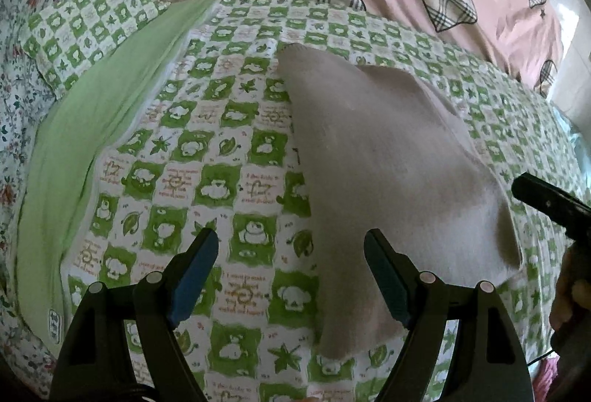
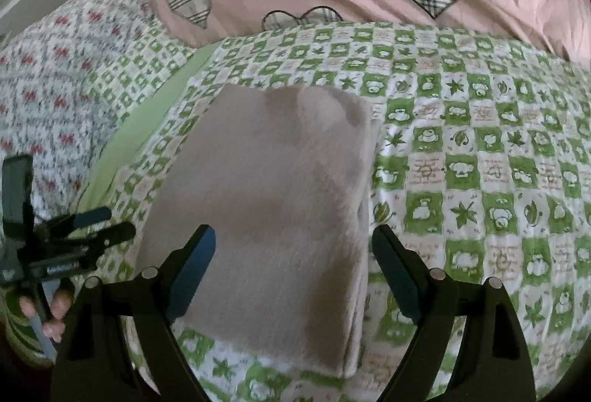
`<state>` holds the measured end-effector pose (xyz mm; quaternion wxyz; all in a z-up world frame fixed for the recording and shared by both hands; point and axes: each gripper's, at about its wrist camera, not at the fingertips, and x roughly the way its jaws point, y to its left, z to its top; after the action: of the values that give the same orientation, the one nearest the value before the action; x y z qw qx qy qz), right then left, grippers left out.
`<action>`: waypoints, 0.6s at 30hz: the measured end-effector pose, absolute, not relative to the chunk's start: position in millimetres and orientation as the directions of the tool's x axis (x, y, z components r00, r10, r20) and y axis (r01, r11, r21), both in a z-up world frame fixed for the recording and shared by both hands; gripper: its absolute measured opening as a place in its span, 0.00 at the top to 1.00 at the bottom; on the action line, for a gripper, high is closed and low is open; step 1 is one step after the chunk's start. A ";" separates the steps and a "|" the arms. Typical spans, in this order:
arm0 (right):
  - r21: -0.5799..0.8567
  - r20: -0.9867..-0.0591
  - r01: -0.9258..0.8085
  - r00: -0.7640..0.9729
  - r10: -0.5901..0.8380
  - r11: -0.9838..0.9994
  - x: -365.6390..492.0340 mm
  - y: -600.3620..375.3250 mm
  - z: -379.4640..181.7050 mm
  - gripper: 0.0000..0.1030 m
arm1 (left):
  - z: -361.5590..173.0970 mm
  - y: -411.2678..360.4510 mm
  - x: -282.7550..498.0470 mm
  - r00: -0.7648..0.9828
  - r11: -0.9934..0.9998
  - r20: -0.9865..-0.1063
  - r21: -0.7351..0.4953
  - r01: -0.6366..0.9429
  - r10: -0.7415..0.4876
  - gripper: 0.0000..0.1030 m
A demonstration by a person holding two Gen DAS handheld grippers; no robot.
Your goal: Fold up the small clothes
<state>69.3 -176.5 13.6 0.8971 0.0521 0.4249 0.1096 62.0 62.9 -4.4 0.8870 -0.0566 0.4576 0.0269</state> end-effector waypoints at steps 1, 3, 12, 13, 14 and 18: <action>0.199 -0.753 -0.141 0.611 0.244 0.970 72.8 -179.6 12.1 0.16 | -4.2 63.0 63.3 0.581 0.992 -0.814 -0.073 -0.101 -0.001 0.21; 0.228 -0.759 -0.116 0.601 0.251 0.967 79.3 -185.2 8.8 0.16 | -4.4 63.4 67.1 0.580 0.993 -0.814 -0.066 -0.101 0.005 0.21; 0.223 -0.779 -0.118 0.576 0.250 0.968 84.0 -183.3 0.9 0.16 | -2.7 55.2 78.3 0.581 0.993 -0.814 -0.047 -0.105 0.023 0.21; 0.217 -0.779 -0.120 0.577 0.246 0.969 83.1 -181.8 1.3 0.16 | -2.4 53.5 79.1 0.581 0.994 -0.814 -0.044 -0.104 0.025 0.21; 0.212 -0.779 -0.124 0.578 0.244 0.969 82.7 -181.7 1.6 0.16 | -1.9 52.1 80.4 0.582 0.994 -0.813 -0.042 -0.099 0.024 0.21; 0.187 -0.776 -0.144 0.585 0.236 0.972 77.0 -176.8 3.7 0.16 | 0.7 44.4 78.4 0.589 0.995 -0.808 -0.033 -0.089 0.026 0.21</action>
<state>77.0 -176.8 3.7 0.8888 0.0520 0.4427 0.1067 78.4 44.4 0.7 0.8907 -0.0349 0.4520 0.0323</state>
